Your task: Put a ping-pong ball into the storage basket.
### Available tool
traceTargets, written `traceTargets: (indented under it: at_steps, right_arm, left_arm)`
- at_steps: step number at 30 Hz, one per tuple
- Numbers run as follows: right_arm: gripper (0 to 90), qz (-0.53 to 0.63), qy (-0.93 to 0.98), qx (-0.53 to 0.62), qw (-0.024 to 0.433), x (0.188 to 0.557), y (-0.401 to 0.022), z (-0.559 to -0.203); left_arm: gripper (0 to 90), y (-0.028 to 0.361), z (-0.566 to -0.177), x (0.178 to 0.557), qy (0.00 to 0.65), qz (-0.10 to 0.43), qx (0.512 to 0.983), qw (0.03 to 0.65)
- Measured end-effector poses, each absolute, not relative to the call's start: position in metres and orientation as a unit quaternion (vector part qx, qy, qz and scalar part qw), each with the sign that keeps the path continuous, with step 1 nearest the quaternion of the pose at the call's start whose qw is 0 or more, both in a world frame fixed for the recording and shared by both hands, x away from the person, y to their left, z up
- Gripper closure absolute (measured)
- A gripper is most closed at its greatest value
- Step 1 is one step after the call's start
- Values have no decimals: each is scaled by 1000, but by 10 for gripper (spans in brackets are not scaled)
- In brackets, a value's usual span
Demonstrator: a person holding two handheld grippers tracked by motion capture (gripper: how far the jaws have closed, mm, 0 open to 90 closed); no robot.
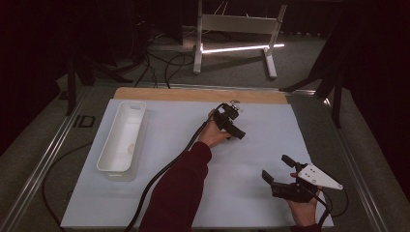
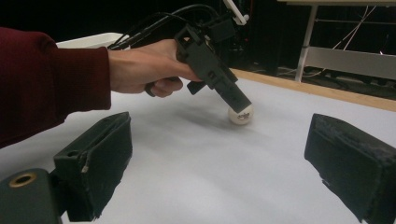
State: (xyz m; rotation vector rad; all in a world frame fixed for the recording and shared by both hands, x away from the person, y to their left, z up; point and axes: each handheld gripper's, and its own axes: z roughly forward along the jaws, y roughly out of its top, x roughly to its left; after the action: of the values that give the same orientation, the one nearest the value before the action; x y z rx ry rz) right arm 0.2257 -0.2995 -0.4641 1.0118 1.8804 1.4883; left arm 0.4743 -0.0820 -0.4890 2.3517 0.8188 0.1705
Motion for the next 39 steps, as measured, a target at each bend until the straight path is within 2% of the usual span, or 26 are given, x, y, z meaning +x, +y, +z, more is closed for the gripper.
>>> traceTargets:
  at_steps: [11,25,30,32,39]
  right_arm:
    - [72,552,695,375,267,225,-301,-464]
    - [72,550,696,375,269,226,-301,-464]
    - [72,551,695,376,269,226,-302,-464]
    - [72,551,695,375,269,226,-302,-464]
    - [72,549,698,373,270,226,-300,-463]
  left_arm:
    - [40,-89,-498,475,333,70,888,308]
    - [260,-94,-507,476,339,60,891,295]
    - [408,-94,-508,476,336,57,894,290]
    - [498,-94,-507,475,333,60,895,290]
    - [516,-91,-501,473,332,66,894,295]
